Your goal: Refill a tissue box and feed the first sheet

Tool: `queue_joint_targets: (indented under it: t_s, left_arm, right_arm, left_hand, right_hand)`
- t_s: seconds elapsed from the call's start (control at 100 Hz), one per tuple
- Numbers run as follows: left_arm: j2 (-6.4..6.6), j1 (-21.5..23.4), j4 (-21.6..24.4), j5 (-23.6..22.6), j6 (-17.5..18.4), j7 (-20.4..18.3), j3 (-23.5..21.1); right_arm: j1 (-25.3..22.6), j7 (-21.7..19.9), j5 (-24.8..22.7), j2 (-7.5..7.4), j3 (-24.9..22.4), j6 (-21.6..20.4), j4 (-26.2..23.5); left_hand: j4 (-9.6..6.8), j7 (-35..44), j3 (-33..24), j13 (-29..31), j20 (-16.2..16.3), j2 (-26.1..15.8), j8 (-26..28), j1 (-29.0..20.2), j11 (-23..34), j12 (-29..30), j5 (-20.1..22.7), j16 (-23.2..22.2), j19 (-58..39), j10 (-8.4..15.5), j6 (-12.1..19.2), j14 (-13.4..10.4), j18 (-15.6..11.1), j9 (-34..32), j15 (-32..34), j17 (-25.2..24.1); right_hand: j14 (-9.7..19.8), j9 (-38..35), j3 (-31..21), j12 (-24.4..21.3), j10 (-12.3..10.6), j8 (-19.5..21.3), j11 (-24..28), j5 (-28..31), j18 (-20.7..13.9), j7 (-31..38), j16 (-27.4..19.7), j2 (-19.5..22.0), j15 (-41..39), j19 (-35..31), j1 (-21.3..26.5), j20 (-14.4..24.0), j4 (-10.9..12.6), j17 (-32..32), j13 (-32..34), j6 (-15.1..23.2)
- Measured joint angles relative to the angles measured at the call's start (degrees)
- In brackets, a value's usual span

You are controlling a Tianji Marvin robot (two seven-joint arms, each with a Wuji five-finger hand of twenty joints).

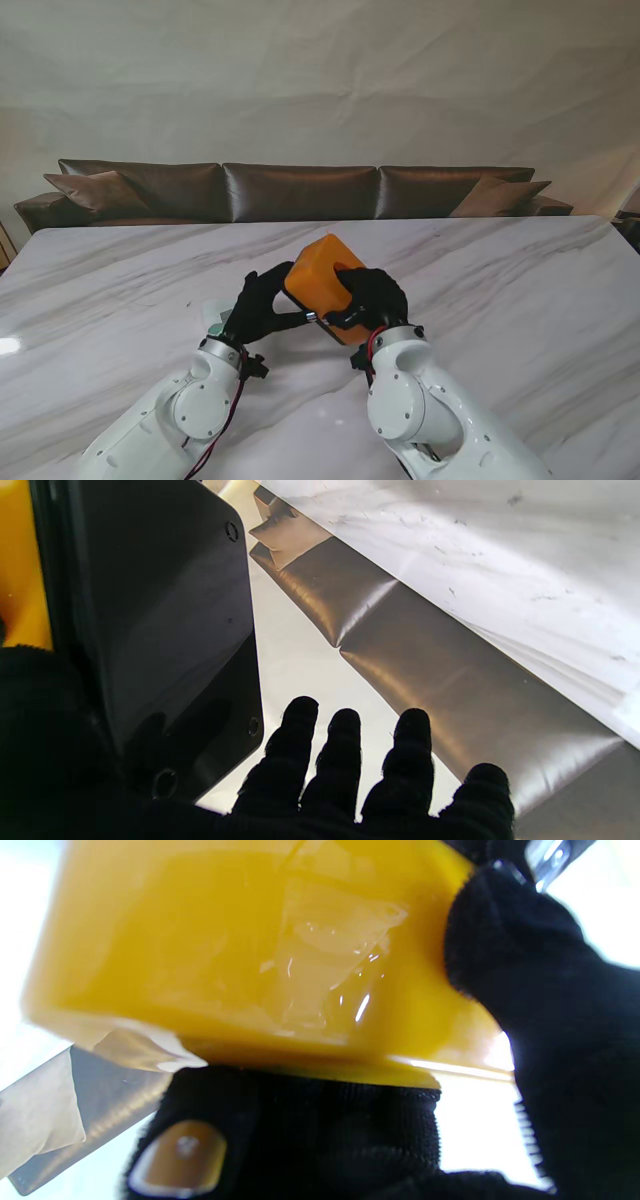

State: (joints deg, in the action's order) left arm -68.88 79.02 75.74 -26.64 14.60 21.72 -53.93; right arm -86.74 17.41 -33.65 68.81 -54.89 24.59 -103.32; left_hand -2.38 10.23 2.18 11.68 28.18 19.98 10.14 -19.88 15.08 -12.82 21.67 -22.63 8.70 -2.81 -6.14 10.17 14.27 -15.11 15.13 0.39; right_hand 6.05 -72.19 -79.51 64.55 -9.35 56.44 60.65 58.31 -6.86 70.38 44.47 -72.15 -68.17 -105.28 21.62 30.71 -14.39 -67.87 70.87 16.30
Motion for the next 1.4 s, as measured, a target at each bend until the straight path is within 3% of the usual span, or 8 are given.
queue_joint_targets:
  t_s: [0.44, 0.56, 0.76, 1.17, 1.25, 1.32, 1.4]
  left_arm:
    - [-0.86, -1.9, -4.6, 12.1, 9.5, -5.7, 1.7]
    - [-1.13, -2.7, -6.2, 13.4, 10.6, -5.9, 2.5]
    - [-1.87, -3.5, -8.3, 20.1, 15.1, -8.0, 3.1]
    - [-2.15, -5.0, -11.7, 33.3, 20.0, -17.0, 4.2]
    - [-2.19, -5.5, -12.6, 35.1, 20.8, -17.9, 4.6]
    - [-2.31, -5.8, -13.2, 36.5, 21.2, -18.7, 4.9]
    - [-2.39, -5.9, -13.6, 37.6, 21.5, -19.4, 4.9]
  right_arm:
    - [-2.2, 3.1, 4.8, 0.08, 0.2, -7.8, 0.8]
    - [-2.1, 4.1, 5.1, 0.19, 1.1, -8.9, 1.5]
    - [-1.6, 5.0, 7.2, 0.64, 2.5, -11.3, 2.6]
    - [-0.9, 5.4, 10.0, 1.10, 3.6, -14.4, 4.2]
    - [-0.9, 5.1, 10.4, 1.08, 3.6, -14.9, 4.3]
    - [-1.0, 4.7, 10.7, 1.04, 3.5, -15.1, 4.3]
    - [-1.0, 3.9, 11.3, 0.92, 3.5, -15.5, 4.2]
  left_hand:
    - [0.06, -2.0, 2.8, 0.0, 0.0, 4.2, -1.3, 4.0, -0.2, 0.0, -0.1, 1.3, 0.0, -0.9, -0.6, 0.5, 0.7, 1.3, -0.5, 0.0]
    - [0.51, -2.0, 4.5, 0.0, 0.0, 5.5, -1.3, 5.3, -0.3, 0.0, -1.7, 1.9, 0.0, -0.9, -0.6, 0.5, 0.7, 1.3, -0.6, 0.0]
    - [0.51, -1.9, 4.5, 0.0, 0.0, 7.6, -1.3, 6.1, -1.2, 0.4, -4.4, 2.1, 0.0, -0.9, -0.7, 0.5, 0.7, 2.1, -0.7, 0.1]
    - [0.51, -3.9, 4.3, -1.5, 0.0, 10.0, 0.3, 6.2, -8.1, 4.5, -11.4, 2.8, 0.0, -0.9, -1.6, 0.5, 0.8, 3.6, -3.0, -0.1]
    - [-1.04, -4.0, 4.2, -1.5, 0.0, 10.6, 1.0, 6.2, -9.1, 5.1, -11.4, 2.8, 0.0, -0.9, -1.6, 0.5, 0.8, 3.6, -3.0, -0.1]
    - [-1.13, -4.3, 4.2, -2.5, 0.3, 11.3, 1.6, 6.2, -11.0, 5.7, -11.9, 2.8, 0.0, -0.9, -1.6, 0.5, 0.8, 5.7, -3.8, -0.3]
    - [-3.08, -4.9, 3.7, -2.5, 1.0, 12.5, 1.7, 6.2, -12.7, 5.8, -11.9, 3.3, 0.0, -0.9, -1.6, 0.5, 0.7, 6.3, -3.1, -0.7]
  right_hand:
    - [-0.3, 0.0, -0.9, 0.1, 0.3, 0.3, 0.9, 0.0, 0.3, 0.7, 0.4, 0.2, 0.0, 0.0, 0.9, 0.0, 0.8, 0.0, 0.0, -1.5]
    - [-0.6, 0.0, -1.6, 0.1, 0.7, 0.4, 1.2, 0.0, 0.6, 0.7, 0.5, 0.0, 0.0, 0.0, 1.5, 0.0, 1.3, 0.1, 0.0, -2.6]
    - [-0.8, -0.2, -2.5, 0.2, 0.8, 0.4, 2.6, 0.0, 0.9, 1.2, 0.5, 0.9, 0.0, 0.0, 2.2, 0.0, 2.1, 0.2, -0.2, -2.7]
    - [-0.9, -0.1, -2.7, 0.2, 0.9, 0.4, 1.7, 0.0, 1.2, 0.9, -0.2, 0.9, 1.4, 0.0, 3.8, 0.0, 2.5, 0.4, -0.7, -2.9]
    - [-0.9, -0.1, -2.9, 0.1, 0.9, 0.4, 0.7, -0.1, 1.2, 0.7, -0.2, 0.9, 2.5, 0.0, 3.8, 0.0, 3.0, 0.4, -0.8, -3.1]
    - [-1.0, -0.1, -2.9, 0.1, 0.9, 0.5, 0.2, -0.1, 1.2, 0.6, -0.3, 0.9, 2.9, 0.0, 3.9, 0.0, 3.0, 0.4, -1.1, -3.2]
    - [-1.1, 0.0, -3.0, 0.1, 0.9, 0.6, -0.7, -0.1, 1.3, 0.5, -0.3, 0.9, 4.2, 0.0, 3.9, 0.0, 3.1, 0.4, -1.2, -3.2]
